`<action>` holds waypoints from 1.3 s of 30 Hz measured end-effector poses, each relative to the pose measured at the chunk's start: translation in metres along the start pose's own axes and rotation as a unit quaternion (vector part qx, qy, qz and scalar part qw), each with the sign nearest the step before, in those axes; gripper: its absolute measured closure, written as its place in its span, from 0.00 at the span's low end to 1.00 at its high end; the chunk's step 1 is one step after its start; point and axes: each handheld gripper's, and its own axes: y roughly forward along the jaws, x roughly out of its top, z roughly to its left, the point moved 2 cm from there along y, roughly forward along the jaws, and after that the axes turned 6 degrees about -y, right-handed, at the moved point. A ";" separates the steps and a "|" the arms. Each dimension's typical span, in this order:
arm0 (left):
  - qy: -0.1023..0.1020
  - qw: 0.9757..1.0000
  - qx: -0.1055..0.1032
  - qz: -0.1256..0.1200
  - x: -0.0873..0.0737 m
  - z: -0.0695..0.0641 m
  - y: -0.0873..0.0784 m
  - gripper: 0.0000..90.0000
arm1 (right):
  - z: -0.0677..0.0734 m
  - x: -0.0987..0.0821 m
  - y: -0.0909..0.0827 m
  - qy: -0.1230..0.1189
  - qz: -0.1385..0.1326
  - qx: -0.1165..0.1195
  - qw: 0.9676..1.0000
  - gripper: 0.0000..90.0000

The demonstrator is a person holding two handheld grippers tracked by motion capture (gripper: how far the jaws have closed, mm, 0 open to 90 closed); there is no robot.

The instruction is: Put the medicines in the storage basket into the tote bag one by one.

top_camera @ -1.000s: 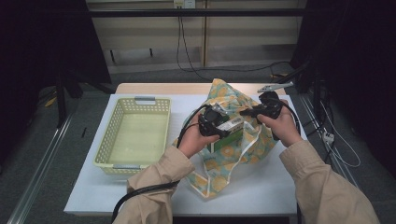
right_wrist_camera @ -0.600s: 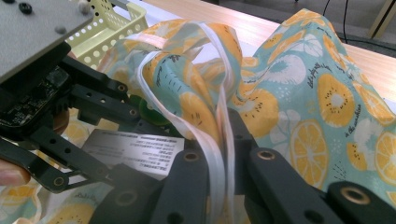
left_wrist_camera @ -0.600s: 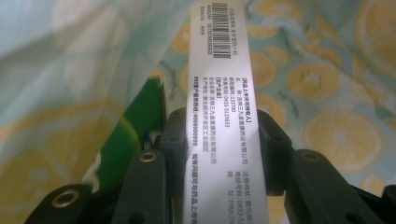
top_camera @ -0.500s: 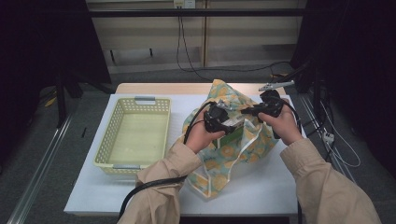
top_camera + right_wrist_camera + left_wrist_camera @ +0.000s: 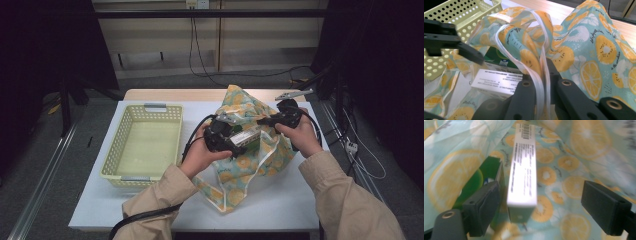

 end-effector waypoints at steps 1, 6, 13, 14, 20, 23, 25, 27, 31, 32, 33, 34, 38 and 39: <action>0.002 1.000 0.001 -0.001 -0.003 -0.001 -0.003 0.14 | 0.000 0.000 0.000 0.000 -0.002 0.000 1.000 0.98; 0.005 1.000 -0.002 0.001 -0.018 -0.009 -0.012 0.13 | 0.002 -0.002 0.001 0.001 0.002 -0.002 1.000 0.98; 0.015 1.000 0.003 0.013 -0.033 -0.017 -0.021 0.11 | 0.006 -0.001 0.003 0.000 0.003 0.000 1.000 0.98; 0.014 1.000 -0.003 0.012 -0.036 -0.018 -0.021 0.10 | 0.006 -0.001 0.003 0.000 0.003 0.000 1.000 0.98; 0.014 1.000 -0.001 0.020 -0.052 -0.023 -0.018 0.10 | 0.007 -0.002 0.003 0.000 0.003 0.000 1.000 0.98; 0.015 1.000 -0.002 0.025 -0.058 -0.025 -0.015 0.10 | 0.007 -0.002 0.003 -0.001 0.004 -0.001 1.000 0.98; 0.013 1.000 0.009 0.024 -0.063 -0.026 -0.014 0.10 | 0.007 -0.002 0.003 -0.002 0.003 0.000 1.000 0.98; 0.009 1.000 -0.004 0.025 -0.067 -0.027 -0.012 0.10 | 0.008 -0.002 0.003 -0.001 0.002 0.001 1.000 0.98; 0.008 1.000 -0.007 0.026 -0.076 -0.027 -0.008 0.10 | 0.009 -0.003 0.004 -0.001 0.002 0.001 1.000 0.98; 0.006 1.000 -0.010 0.027 -0.078 -0.027 -0.007 0.10 | 0.009 -0.003 0.004 -0.001 0.003 0.002 1.000 0.98; 0.004 1.000 -0.011 0.026 -0.079 -0.027 -0.007 0.10 | 0.009 -0.003 0.004 -0.001 0.002 0.001 1.000 0.98; 0.002 1.000 -0.011 0.028 -0.082 -0.027 -0.005 0.10 | 0.009 -0.003 0.004 -0.001 0.002 0.001 1.000 0.98; 0.002 0.999 -0.019 0.034 -0.088 -0.028 -0.004 0.10 | 0.009 -0.004 0.005 -0.001 0.003 0.002 1.000 0.98; 0.003 0.999 -0.013 0.035 -0.089 -0.029 -0.004 0.10 | 0.009 -0.004 0.005 -0.001 0.003 0.003 1.000 0.98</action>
